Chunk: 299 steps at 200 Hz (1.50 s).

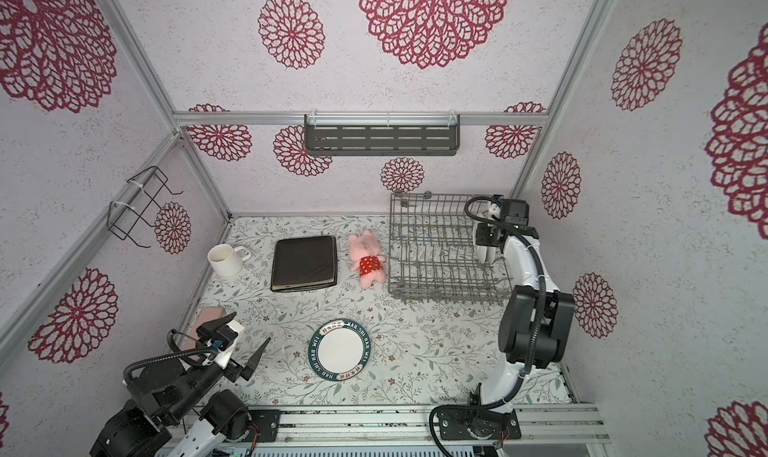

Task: Unload the plates from the dish rack
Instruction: 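Lower the right gripper and close it on the nearer white plate's rim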

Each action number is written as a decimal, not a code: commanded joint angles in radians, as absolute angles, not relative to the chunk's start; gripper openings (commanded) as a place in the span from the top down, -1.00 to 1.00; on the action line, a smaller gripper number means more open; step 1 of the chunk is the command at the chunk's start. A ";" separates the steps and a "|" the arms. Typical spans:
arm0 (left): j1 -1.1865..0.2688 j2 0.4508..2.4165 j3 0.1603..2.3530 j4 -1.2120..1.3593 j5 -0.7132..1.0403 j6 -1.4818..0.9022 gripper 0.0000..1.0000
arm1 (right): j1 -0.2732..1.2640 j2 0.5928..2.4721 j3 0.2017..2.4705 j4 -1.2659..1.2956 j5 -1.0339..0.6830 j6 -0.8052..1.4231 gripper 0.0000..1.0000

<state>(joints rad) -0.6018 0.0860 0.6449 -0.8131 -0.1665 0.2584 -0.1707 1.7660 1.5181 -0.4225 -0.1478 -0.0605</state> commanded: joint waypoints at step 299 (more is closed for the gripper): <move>-0.621 0.111 0.637 -0.797 -0.170 0.268 -0.95 | -0.206 1.868 1.676 -0.481 -0.276 -0.134 0.94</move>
